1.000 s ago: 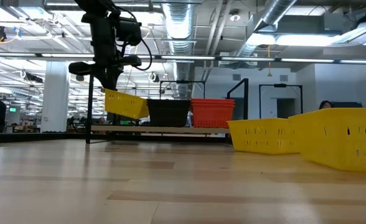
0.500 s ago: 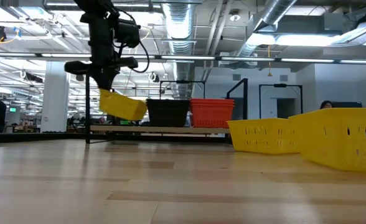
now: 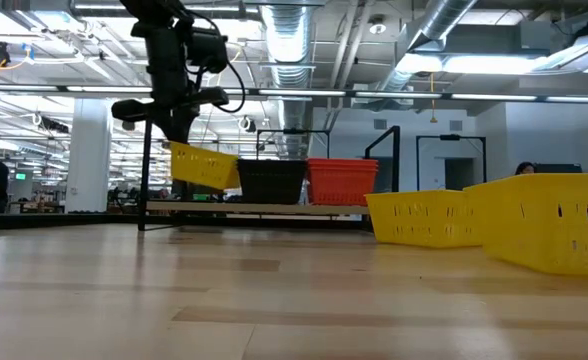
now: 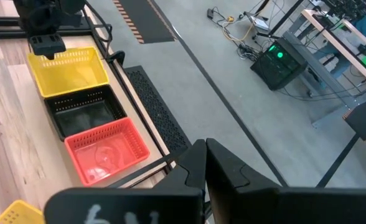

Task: Stack baskets on shelf by color
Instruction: Put the bottom left yellow bin on the shelf

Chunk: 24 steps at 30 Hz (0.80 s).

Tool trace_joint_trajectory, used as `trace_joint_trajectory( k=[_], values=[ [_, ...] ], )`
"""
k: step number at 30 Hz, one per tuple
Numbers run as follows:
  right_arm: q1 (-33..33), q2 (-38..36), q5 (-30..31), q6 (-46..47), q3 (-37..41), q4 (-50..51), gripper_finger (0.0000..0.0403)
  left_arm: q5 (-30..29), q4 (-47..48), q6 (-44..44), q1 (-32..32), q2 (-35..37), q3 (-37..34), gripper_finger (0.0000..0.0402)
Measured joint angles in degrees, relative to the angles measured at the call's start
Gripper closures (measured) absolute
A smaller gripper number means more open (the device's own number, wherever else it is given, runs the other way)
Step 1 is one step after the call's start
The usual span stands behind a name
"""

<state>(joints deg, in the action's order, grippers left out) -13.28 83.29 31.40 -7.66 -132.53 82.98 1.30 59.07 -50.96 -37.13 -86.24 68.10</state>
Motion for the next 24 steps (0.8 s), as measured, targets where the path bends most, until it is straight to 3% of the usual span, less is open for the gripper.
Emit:
trace_joint_trajectory(
  k=[9,24],
  values=[
    [0.0,0.0,0.0,-0.3,0.0,0.0,0.0377,-2.0,-0.7,3.5,0.1,-0.2,1.5,0.0375],
    [0.0,0.0,0.0,-0.5,0.0,0.0,0.0377,-2.6,-0.6,8.4,0.9,-0.3,2.3,0.0292]
  ],
)
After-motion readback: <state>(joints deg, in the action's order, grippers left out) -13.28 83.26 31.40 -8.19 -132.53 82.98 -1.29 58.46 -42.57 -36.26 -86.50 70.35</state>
